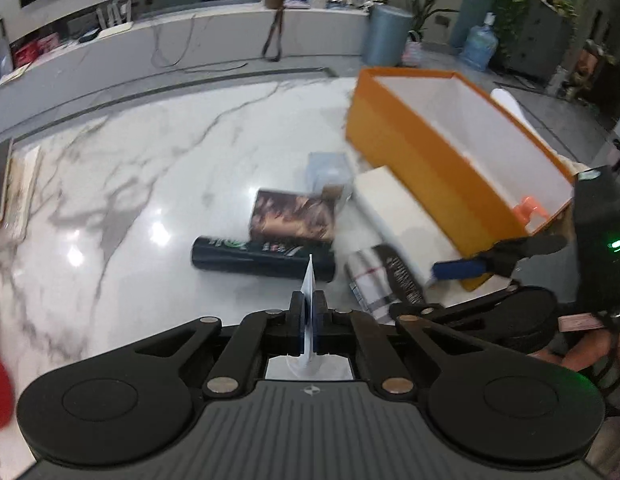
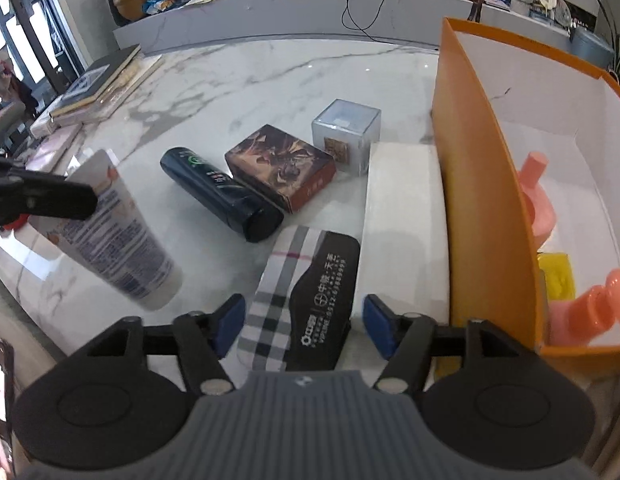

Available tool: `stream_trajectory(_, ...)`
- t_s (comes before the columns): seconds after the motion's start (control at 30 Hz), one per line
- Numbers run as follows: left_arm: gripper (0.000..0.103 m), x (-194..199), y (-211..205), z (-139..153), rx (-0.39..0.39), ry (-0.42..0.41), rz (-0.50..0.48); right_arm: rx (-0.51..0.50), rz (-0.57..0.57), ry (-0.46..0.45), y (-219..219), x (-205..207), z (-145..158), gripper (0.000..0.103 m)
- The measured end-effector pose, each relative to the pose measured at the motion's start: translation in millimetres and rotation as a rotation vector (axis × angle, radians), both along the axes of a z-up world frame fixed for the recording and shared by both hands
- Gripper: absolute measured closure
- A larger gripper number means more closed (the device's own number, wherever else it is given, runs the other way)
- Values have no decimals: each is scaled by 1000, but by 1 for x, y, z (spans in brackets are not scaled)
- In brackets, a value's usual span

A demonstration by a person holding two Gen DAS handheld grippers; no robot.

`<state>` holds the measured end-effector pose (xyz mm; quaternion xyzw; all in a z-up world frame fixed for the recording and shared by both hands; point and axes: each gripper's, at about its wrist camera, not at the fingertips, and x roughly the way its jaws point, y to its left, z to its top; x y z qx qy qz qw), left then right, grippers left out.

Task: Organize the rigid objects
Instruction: 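Grasp the Vaseline tube with the left tool while the right tool grasps the plaid case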

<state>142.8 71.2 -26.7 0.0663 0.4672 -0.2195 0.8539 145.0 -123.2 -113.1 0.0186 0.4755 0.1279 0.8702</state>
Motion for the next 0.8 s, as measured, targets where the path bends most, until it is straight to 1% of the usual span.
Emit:
stream_trajectory(0.1,100,-7,5,-5,15,-10,10,24,-4,17,1,-2,-2,32)
stream_trajectory(0.17,100,-12,6,-6,28,-12,9,15,6,26,4,-4,-4,32)
stream_trajectory(0.23,100,-15,9,-8,21,-3,8,6,17,36,7,-5,-6,32)
stream_trajectory(0.33,99,-20,6,-8,56,-26,-8,-13,21,39,11,-5,-10,32)
stream_trajectory(0.37,93,-20,5,-9,58,-24,-16,-22,20,42,11,-4,-12,32)
stream_trajectory(0.43,90,-21,3,-12,62,-24,-18,-30,13,60,11,-2,-16,32)
stream_trajectory(0.5,83,-21,-1,-18,87,-26,-23,-7,7,74,9,-1,-20,32)
stream_trajectory(0.53,76,-21,-2,-21,99,-26,-25,2,0,77,8,0,-21,32)
stream_trajectory(0.57,72,-21,-3,-23,107,-28,-26,4,-4,76,8,1,-21,32)
stream_trajectory(0.67,71,-21,-5,-27,120,-31,-26,14,-10,77,9,3,-23,31)
stream_trajectory(0.73,71,-20,-5,-28,117,-28,-19,-4,-3,74,11,4,-25,33)
stream_trajectory(0.8,78,-20,-4,-29,114,-17,-14,-19,16,63,14,1,-25,38)
